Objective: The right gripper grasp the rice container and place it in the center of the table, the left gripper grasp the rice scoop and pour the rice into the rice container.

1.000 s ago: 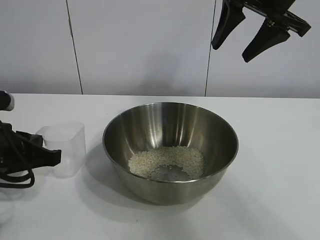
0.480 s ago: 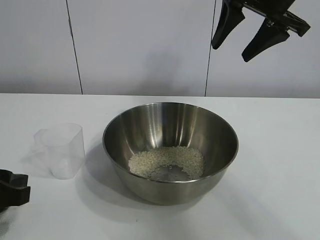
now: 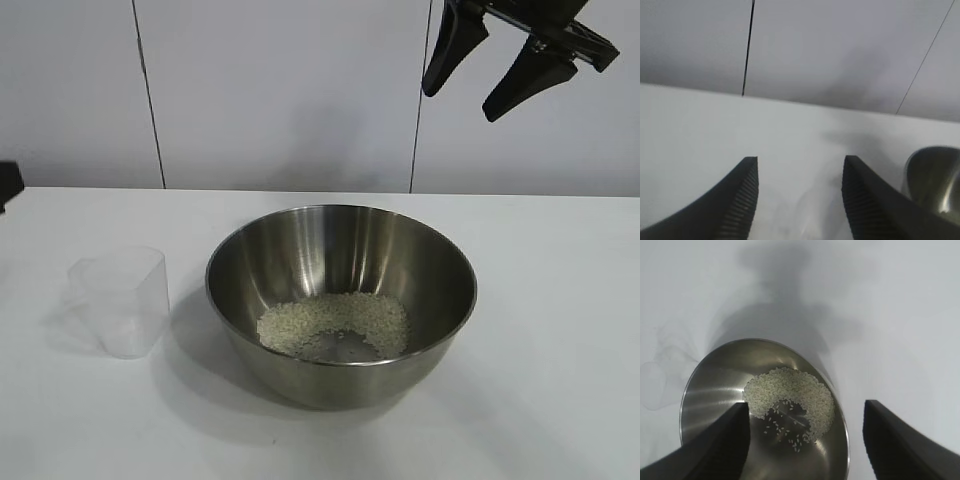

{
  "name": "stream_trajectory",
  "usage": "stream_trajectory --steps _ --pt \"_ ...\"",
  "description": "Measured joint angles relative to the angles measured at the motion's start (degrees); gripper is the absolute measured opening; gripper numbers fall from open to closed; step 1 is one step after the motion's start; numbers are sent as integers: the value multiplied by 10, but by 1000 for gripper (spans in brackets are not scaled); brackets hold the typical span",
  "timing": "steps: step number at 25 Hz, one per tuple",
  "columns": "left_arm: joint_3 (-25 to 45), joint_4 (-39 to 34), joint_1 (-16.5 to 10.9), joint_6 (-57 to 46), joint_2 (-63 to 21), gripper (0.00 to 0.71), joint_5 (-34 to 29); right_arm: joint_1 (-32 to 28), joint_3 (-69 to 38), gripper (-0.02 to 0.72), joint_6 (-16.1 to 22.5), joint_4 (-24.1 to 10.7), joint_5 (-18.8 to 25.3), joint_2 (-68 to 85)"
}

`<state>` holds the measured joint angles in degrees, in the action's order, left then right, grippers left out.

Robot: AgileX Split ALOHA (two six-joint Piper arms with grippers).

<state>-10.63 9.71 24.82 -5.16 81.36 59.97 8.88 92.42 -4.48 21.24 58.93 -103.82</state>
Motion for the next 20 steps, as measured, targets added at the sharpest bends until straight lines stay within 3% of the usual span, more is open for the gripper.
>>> stream_trajectory --steps 4,6,13,17,20 --pt "-117 -70 0 8 -27 378 -240 0 0 452 0 0 0 0" --pt "-185 -93 0 1 -24 378 -398 0 0 452 0 0 0 0" --pt "-439 -97 0 -69 -13 378 -790 0 0 452 0 0 0 0" --pt "-579 -74 0 -74 15 378 -975 0 0 452 0 1 0 0" --pt "-636 -31 0 -74 66 378 -1035 0 0 452 0 2 2 0"
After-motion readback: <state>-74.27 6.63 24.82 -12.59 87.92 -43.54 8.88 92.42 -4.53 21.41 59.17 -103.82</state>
